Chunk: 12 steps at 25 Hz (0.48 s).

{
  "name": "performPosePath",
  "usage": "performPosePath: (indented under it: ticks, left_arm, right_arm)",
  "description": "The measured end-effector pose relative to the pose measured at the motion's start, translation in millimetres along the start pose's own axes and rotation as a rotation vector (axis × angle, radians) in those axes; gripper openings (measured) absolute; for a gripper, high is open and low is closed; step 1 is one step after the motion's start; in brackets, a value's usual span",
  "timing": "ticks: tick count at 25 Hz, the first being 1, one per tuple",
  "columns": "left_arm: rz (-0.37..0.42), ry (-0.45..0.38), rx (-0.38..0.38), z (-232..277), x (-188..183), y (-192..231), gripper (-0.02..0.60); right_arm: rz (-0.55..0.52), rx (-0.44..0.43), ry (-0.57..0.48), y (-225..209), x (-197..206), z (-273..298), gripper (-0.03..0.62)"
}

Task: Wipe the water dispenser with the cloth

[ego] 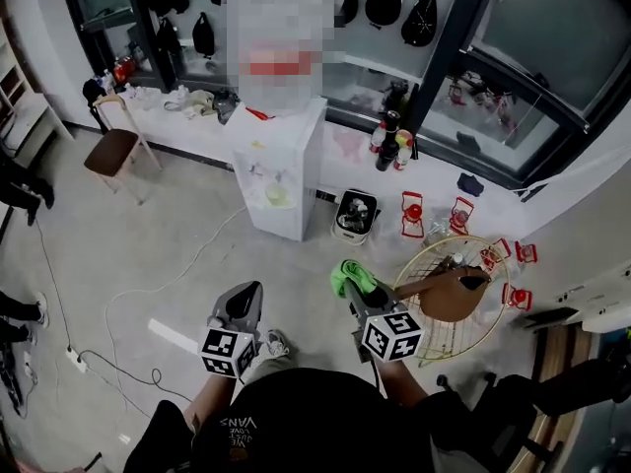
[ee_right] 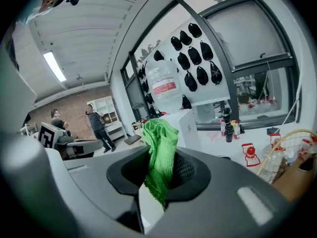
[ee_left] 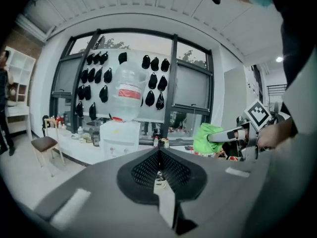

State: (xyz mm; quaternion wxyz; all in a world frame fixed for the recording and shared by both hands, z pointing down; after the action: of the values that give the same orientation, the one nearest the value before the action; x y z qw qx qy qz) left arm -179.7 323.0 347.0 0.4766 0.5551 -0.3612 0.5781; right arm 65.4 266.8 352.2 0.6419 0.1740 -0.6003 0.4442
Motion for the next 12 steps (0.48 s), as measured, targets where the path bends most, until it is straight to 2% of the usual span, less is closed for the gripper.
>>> performPosePath:
  ticks: [6, 12]
  left_arm:
    - [0.035, 0.004, 0.092, 41.2, -18.2, 66.0, 0.002]
    - [0.002, 0.01, 0.094, 68.9, -15.5, 101.0, 0.002]
  right_arm:
    - [0.016, 0.08, -0.03, 10.5, -12.4, 67.7, 0.095]
    - [0.006, 0.108, -0.019, 6.7, -18.6, 108.6, 0.095]
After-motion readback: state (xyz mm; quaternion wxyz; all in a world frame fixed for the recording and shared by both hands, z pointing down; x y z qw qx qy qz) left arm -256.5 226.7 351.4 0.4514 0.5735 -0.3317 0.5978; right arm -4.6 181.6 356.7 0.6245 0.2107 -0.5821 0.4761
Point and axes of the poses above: the fingertips, and each gripper's own axes: z forward along the fingers, y to its left, x out of its underside, the point moved 5 cm from there along -z, backward along the fingers, and after that the axes turned 9 degrees about -y, right-handed, at the moved point
